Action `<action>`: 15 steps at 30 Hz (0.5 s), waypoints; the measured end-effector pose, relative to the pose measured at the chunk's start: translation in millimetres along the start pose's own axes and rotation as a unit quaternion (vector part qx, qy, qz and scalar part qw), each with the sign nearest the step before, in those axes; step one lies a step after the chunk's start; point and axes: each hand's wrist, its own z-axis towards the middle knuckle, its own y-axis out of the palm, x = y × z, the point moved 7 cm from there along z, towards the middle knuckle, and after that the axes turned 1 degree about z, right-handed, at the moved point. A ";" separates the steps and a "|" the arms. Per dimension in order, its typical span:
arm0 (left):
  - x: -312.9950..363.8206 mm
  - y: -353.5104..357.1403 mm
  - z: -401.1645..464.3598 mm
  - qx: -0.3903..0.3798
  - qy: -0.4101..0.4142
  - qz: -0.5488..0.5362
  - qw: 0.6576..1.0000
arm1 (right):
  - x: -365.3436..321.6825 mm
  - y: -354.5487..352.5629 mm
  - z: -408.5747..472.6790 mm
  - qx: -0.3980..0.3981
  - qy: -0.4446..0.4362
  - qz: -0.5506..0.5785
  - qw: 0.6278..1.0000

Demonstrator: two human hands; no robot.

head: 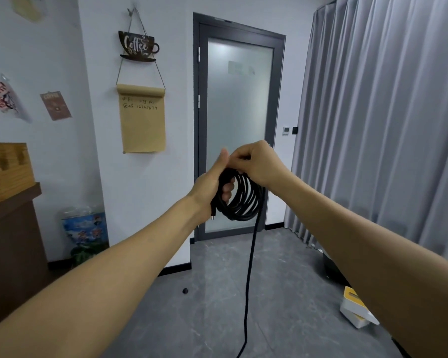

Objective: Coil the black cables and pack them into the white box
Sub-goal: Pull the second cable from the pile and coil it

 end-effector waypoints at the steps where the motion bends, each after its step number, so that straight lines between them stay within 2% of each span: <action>1: 1.5 2.5 -1.0 0.000 0.002 0.008 1.000 | 4.1 -3.4 0.4 0.020 0.010 0.005 1.000; 4: 2.8 5.1 -1.4 0.001 -0.006 0.018 1.000 | 15.7 -13.8 0.9 0.050 0.042 0.007 0.998; 6: 0.4 4.7 -0.6 -0.002 -0.007 0.025 1.000 | 22.7 -15.0 -1.2 0.020 0.060 -0.018 0.998; 9: -4.9 3.9 -1.1 -0.007 -0.015 0.032 0.999 | 39.5 -15.1 -7.3 -0.021 0.093 0.024 0.995; 15: -5.5 1.7 -2.1 0.003 -0.029 0.003 1.000 | 69.1 -26.4 -18.7 -0.032 0.130 0.079 0.988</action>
